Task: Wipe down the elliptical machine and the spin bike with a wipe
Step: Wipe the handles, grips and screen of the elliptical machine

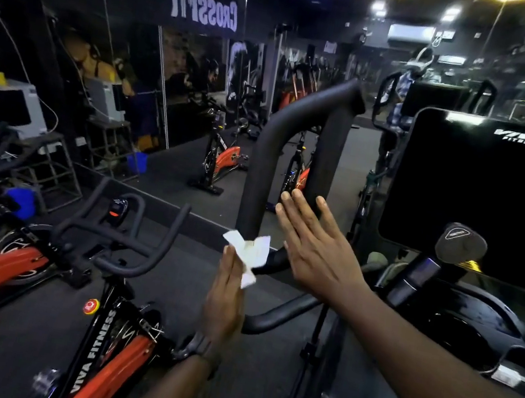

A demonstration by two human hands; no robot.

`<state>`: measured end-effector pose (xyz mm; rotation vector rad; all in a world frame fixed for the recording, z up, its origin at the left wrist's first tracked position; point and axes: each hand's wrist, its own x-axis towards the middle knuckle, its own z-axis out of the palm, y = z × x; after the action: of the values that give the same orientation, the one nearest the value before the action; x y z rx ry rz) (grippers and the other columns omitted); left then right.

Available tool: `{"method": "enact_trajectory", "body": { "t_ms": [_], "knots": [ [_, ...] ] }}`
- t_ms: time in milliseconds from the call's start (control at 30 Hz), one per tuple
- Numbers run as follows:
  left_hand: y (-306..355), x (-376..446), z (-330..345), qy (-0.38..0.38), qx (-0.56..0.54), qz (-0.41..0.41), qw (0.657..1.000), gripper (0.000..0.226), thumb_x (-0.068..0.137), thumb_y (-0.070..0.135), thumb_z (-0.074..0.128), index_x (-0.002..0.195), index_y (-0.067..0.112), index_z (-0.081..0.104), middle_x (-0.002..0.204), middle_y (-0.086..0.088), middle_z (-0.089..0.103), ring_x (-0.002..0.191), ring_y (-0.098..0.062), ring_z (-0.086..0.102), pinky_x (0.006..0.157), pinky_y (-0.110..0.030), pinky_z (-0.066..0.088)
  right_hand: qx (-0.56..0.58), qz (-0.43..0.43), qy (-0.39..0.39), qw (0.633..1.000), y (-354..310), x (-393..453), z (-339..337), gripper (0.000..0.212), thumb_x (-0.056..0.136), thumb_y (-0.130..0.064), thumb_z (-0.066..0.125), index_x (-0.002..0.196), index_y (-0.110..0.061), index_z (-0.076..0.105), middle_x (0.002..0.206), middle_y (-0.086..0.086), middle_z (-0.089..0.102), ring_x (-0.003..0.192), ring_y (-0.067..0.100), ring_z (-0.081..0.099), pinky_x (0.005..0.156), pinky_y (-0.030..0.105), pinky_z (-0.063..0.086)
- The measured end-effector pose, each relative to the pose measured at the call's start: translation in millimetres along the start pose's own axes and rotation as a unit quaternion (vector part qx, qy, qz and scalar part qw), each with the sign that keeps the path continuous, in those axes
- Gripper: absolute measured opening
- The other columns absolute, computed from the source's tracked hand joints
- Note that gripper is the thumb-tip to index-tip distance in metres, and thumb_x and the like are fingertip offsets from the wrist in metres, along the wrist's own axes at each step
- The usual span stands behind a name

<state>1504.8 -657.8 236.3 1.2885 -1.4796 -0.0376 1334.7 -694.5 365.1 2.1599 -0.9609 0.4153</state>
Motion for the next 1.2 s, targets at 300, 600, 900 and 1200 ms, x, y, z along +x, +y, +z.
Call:
{"method": "enact_trajectory", "body": {
  "t_ms": [300,600,900,1200],
  "knots": [
    [28.4,65.9,-0.1,0.106,-0.164,-0.322,0.926,0.038,0.101,0.033,0.037,0.098,0.005,0.063,0.094,-0.014,0.067,0.087,-0.029,0.059,0.076,-0.038,0.043,-0.013,-0.042,-0.027,0.999,4.9,8.0,-4.0,0.061,0.100,-0.028,0.038,0.153,-0.001,0.026,0.159,0.016,0.029,0.152,0.030,0.013,0.124,0.050,0.004],
    [61.8,202.0,-22.5,0.002,-0.325,-0.315,0.892,0.049,0.081,0.046,0.047,0.099,0.006,0.069,0.099,-0.028,0.067,0.093,-0.046,0.064,0.087,-0.058,0.050,-0.012,-0.049,-0.019,0.999,4.5,9.7,-1.8,0.060,0.096,-0.027,0.040,0.150,0.000,0.034,0.152,0.017,0.042,0.150,0.032,0.018,0.123,0.051,0.004],
    [95.5,182.9,-31.6,0.025,-0.184,-0.112,0.976,0.029,0.104,0.026,0.035,0.093,0.020,0.061,0.077,0.008,0.057,0.064,0.009,0.051,0.065,-0.018,0.039,-0.003,-0.062,0.014,0.998,9.6,8.5,-0.4,0.056,0.096,-0.026,0.044,0.145,0.000,0.042,0.146,0.014,0.050,0.148,0.031,0.025,0.123,0.050,0.008],
    [132.6,218.6,-32.1,0.044,-0.010,0.062,0.997,0.042,0.104,0.028,0.032,0.145,0.021,0.038,0.128,-0.002,0.055,0.092,-0.005,0.054,0.067,-0.003,0.037,0.013,-0.060,0.037,0.997,6.2,10.6,6.4,0.056,0.088,-0.020,0.047,0.141,-0.001,0.049,0.140,0.011,0.057,0.145,0.031,0.032,0.124,0.050,0.006]
  ]
}}
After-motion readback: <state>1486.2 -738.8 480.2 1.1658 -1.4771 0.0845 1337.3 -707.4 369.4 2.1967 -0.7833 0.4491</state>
